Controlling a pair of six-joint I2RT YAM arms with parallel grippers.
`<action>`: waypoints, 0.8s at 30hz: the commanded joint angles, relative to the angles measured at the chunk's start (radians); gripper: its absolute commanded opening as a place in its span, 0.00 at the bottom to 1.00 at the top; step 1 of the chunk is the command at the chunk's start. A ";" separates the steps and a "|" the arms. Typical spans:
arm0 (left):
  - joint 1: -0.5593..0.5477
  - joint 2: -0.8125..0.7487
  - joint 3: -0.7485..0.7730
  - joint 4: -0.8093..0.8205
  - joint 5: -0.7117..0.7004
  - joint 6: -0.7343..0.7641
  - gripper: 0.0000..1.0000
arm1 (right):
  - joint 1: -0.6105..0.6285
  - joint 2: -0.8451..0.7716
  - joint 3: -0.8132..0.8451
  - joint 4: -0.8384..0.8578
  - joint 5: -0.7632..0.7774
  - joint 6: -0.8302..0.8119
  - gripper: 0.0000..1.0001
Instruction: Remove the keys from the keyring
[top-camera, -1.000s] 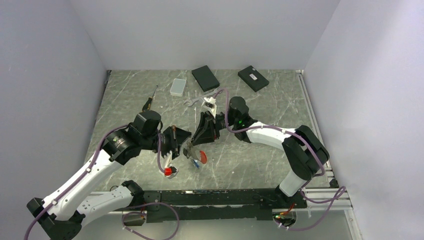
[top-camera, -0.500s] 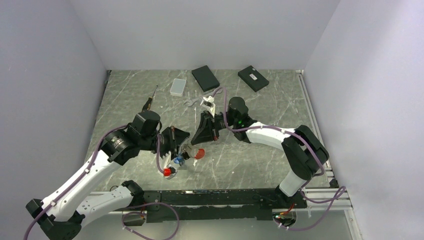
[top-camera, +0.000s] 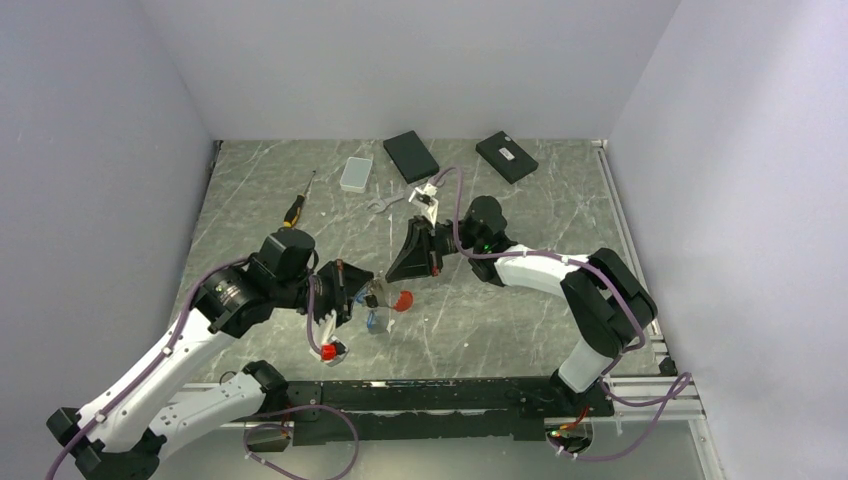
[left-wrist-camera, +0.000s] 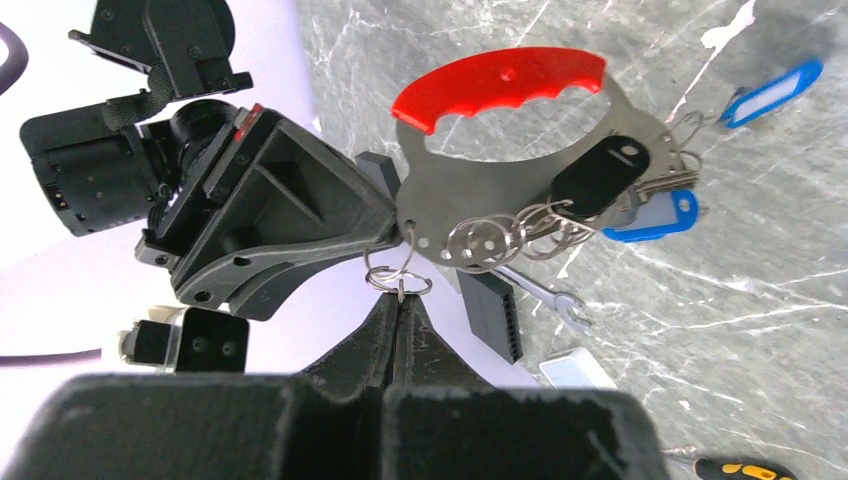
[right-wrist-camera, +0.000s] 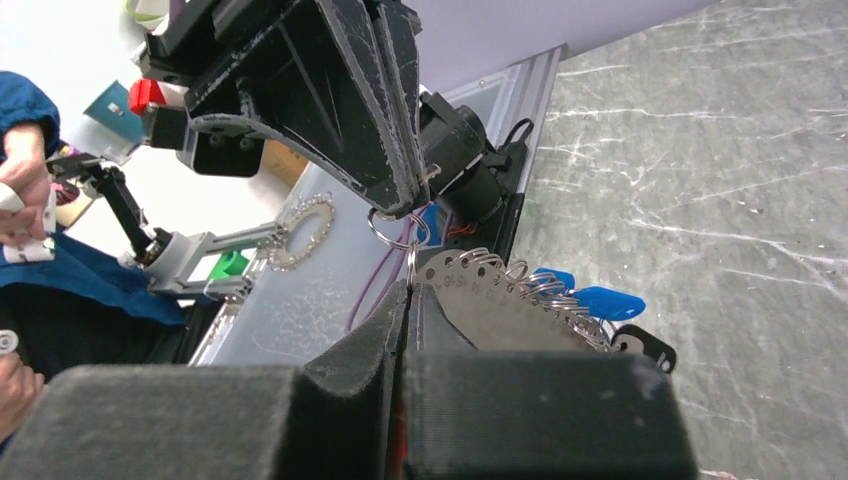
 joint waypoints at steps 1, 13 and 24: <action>0.000 -0.019 -0.010 -0.043 0.024 0.280 0.00 | -0.013 -0.006 -0.003 0.097 0.042 0.047 0.00; 0.000 0.024 -0.011 -0.017 0.054 0.327 0.00 | -0.006 -0.023 0.039 -0.165 0.113 -0.083 0.00; -0.001 0.057 0.032 -0.007 0.074 0.316 0.00 | 0.007 -0.023 0.099 -0.410 0.176 -0.229 0.00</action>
